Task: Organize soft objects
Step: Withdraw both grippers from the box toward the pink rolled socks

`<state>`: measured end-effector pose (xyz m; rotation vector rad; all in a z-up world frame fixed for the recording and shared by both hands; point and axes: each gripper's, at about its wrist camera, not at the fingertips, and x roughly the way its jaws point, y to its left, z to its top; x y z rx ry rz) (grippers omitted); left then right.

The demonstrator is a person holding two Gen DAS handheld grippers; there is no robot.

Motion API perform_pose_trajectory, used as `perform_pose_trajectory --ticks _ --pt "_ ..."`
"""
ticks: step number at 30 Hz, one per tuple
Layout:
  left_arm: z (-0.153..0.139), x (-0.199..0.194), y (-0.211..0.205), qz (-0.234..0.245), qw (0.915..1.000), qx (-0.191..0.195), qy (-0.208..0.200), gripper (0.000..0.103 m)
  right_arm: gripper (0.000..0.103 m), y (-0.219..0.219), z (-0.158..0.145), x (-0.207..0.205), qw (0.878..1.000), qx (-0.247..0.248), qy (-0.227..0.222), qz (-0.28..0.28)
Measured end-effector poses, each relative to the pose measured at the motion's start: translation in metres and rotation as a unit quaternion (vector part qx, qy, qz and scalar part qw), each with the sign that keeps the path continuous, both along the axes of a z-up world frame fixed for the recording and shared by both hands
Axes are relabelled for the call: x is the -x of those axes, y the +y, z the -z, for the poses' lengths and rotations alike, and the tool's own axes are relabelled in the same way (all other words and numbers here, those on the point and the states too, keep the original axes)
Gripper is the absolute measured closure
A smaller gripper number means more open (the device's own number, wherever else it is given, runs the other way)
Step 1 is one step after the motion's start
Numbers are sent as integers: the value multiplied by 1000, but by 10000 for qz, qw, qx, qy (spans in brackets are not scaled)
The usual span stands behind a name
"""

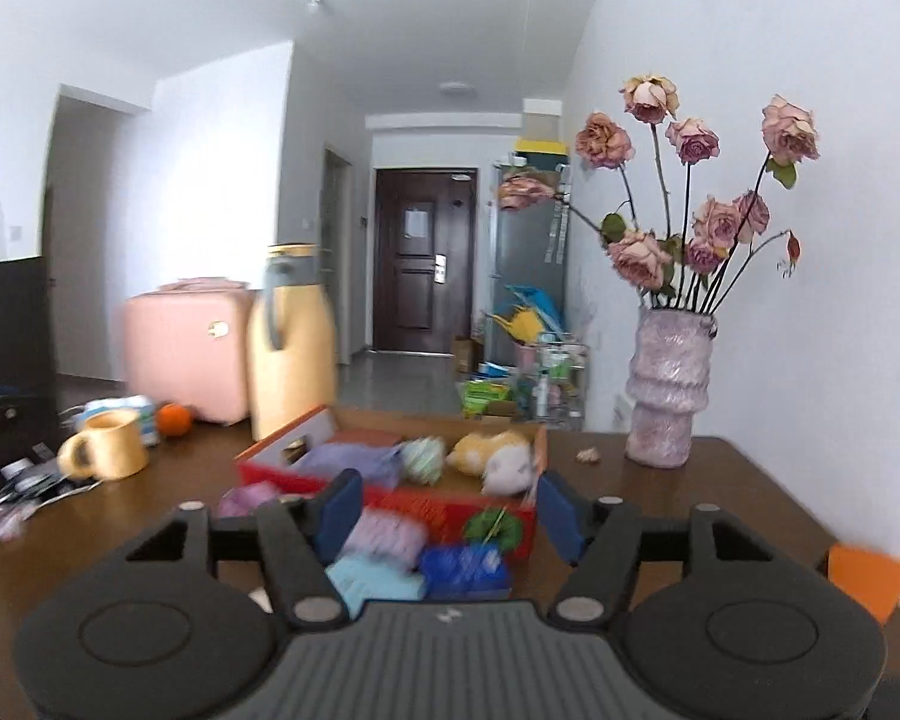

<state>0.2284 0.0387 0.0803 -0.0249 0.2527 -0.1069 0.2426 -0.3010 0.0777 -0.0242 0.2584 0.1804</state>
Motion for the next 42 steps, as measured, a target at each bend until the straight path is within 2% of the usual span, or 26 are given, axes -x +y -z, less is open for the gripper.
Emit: perform_pose_trajectory --ticks 3,4,7,10,17,22,26,31,34,38,39,41,42 --pt "14 45 -2 103 9999 13 -62 25 17 -6 16 45 9994 -199 86 -256" --pt "19 59 -2 138 9999 -42 -86 22 17 -9 19 57 9991 -279 138 -272" --pt "31 91 1 122 9996 -220 -127 21 16 -16 29 89 9988 -348 247 -222" --pt "37 109 6 50 9999 -71 -90 21 16 -18 38 109 9991 -313 267 -118" --pt "40 110 7 75 10000 0 -34 21 16 -15 44 120 9992 -345 212 -18" --pt "43 109 8 42 10000 -54 -45 21 16 -14 45 120 9983 -560 177 6" --pt "47 103 10 -22 9999 -3 104 21 16 -10 45 117 9983 -577 123 23" --pt "54 82 12 43 9996 41 277 21 16 2 47 95 9992 -355 164 -5" --pt "56 55 10 154 9994 3 317 21 29 13 45 63 9989 -155 414 -170" --pt "60 -11 3 420 9975 -158 542 27 35 31 36 2 9959 106 663 -598" --pt "62 -34 2 499 9965 -123 653 32 36 38 34 -21 9944 188 719 -746" --pt "67 -77 1 562 9942 -70 915 36 41 49 34 -63 9919 231 859 -911" --pt "71 -100 0 608 9928 -50 1032 41 43 57 35 -91 9895 242 1014 -1001"
